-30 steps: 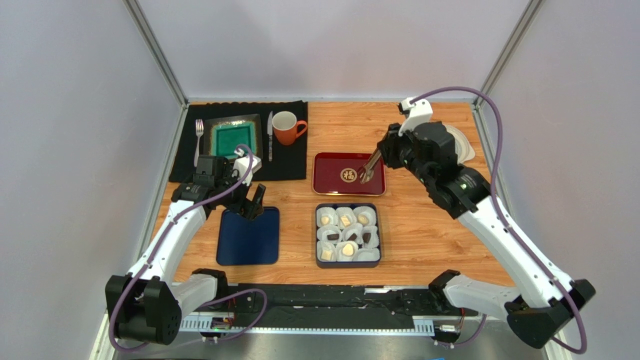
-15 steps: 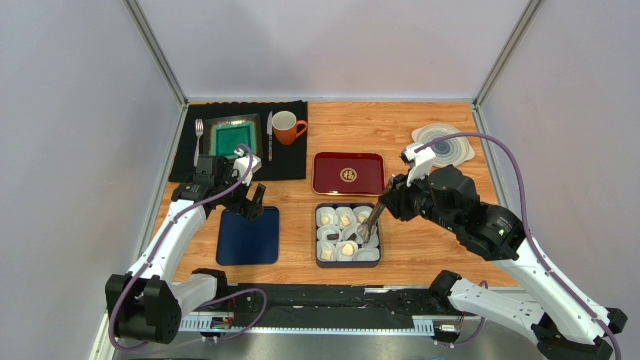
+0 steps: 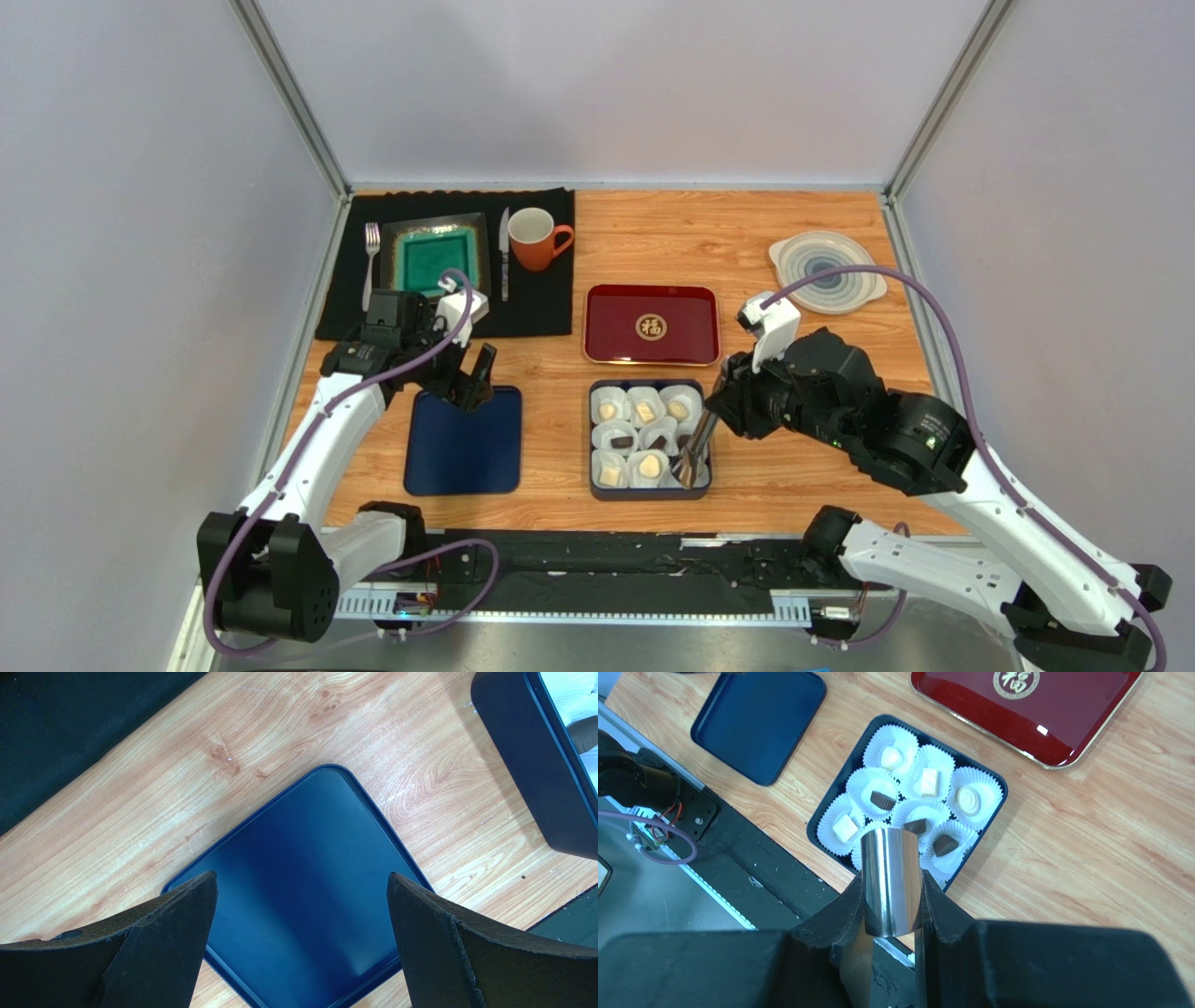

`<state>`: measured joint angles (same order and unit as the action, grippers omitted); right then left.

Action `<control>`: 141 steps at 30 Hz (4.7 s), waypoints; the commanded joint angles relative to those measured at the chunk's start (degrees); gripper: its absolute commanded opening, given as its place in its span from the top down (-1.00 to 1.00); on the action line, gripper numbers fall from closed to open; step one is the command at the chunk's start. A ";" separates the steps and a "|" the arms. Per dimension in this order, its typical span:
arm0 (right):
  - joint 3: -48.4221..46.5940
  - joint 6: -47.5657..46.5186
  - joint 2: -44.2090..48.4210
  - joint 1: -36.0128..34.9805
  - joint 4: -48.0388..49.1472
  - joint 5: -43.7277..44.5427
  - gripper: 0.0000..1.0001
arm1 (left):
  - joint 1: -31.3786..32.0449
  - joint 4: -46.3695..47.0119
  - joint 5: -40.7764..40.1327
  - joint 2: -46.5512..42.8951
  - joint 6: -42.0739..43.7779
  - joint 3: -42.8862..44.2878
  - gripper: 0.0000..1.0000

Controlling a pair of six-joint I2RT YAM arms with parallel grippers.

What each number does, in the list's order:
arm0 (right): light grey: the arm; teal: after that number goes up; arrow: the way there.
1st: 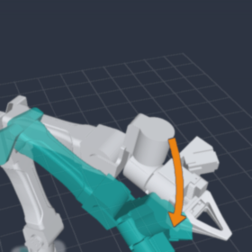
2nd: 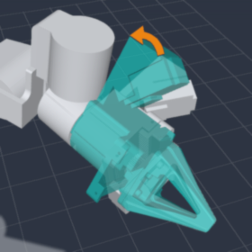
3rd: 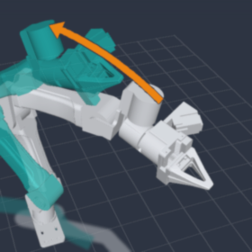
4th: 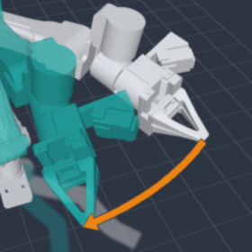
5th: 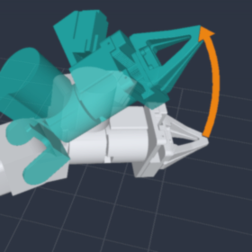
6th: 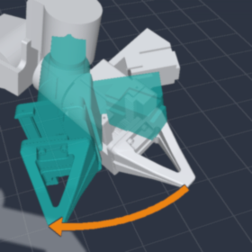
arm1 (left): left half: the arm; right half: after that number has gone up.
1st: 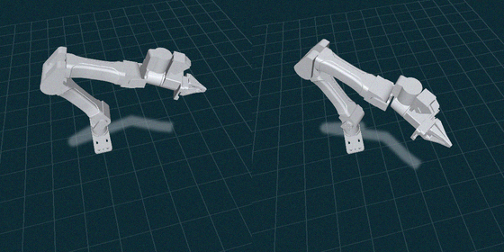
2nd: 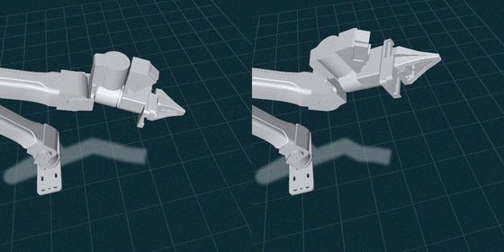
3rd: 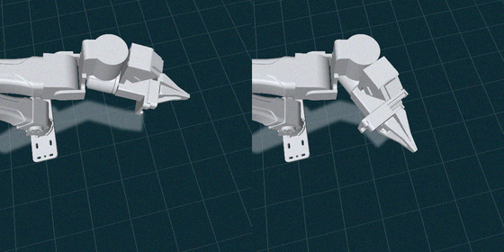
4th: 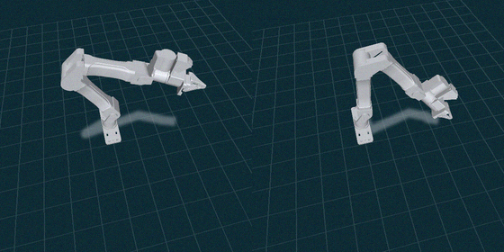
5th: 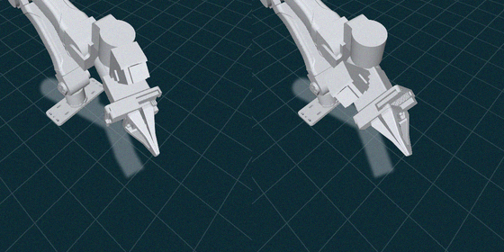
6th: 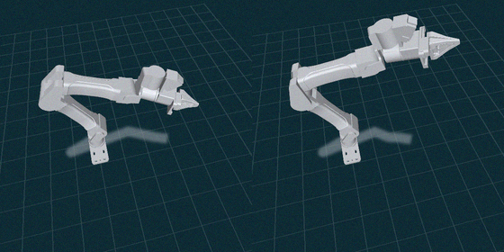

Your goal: Pack the chocolate

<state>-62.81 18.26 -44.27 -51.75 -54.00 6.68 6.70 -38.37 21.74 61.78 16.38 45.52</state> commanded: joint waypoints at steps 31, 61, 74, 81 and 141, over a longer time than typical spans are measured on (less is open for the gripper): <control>2.42 0.98 0.41 -1.87 4.51 5.10 0.80 | -0.28 -0.04 0.50 -0.43 0.32 3.09 -0.98; 1.02 1.69 0.77 -1.95 4.34 8.17 0.40 | -0.28 0.05 0.68 -0.78 0.14 2.91 -0.98; -4.08 -0.33 -1.96 -1.69 2.85 30.71 0.89 | -0.28 0.22 0.50 -1.22 0.40 2.65 -0.98; 5.23 -0.16 -2.66 3.57 9.17 42.02 0.90 | -0.28 0.40 1.03 -1.66 0.23 2.03 -0.98; -16.56 0.72 -57.86 41.64 0.21 4.22 -0.50 | -6.35 4.36 -9.60 6.51 0.84 -0.95 -0.97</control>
<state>-77.01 18.20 -105.75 -10.31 -54.87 10.46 0.89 -34.50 14.26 68.66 17.82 44.29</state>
